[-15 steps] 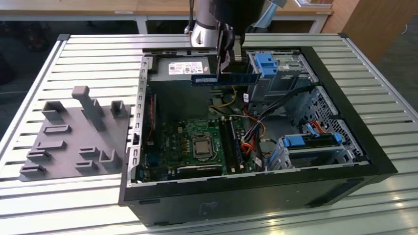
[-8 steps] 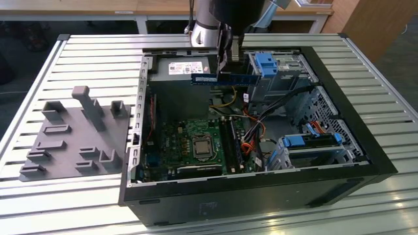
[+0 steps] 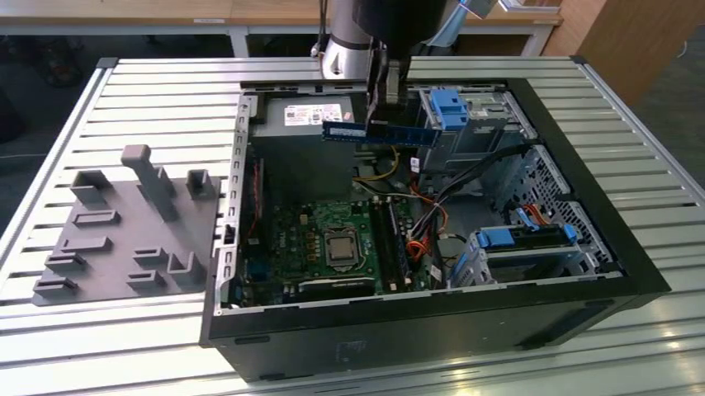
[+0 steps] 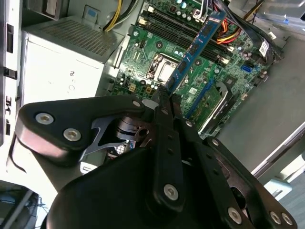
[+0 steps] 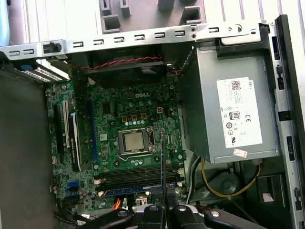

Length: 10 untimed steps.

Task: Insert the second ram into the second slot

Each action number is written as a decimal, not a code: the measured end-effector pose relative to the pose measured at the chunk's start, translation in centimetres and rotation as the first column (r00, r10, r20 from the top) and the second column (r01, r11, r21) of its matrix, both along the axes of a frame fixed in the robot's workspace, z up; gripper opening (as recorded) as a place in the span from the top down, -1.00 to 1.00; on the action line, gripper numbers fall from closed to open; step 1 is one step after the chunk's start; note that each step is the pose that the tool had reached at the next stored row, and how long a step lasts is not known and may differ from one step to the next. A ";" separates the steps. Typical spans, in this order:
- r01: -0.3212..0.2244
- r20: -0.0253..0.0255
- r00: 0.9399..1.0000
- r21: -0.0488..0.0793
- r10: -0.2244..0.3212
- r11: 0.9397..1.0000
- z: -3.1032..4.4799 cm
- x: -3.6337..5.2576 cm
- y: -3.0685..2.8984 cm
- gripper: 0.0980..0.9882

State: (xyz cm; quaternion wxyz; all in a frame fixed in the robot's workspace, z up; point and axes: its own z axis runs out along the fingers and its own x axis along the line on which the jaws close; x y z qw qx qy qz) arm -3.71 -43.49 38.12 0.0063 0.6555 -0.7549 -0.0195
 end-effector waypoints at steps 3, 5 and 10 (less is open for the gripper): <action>0.024 0.000 1.000 0.000 -0.024 1.000 0.00 0.00 0.00 0.91; 0.041 0.000 0.999 0.000 -0.041 0.999 0.00 0.00 0.00 0.91; 0.080 0.000 0.997 -0.001 -0.080 0.997 0.00 0.00 0.00 0.91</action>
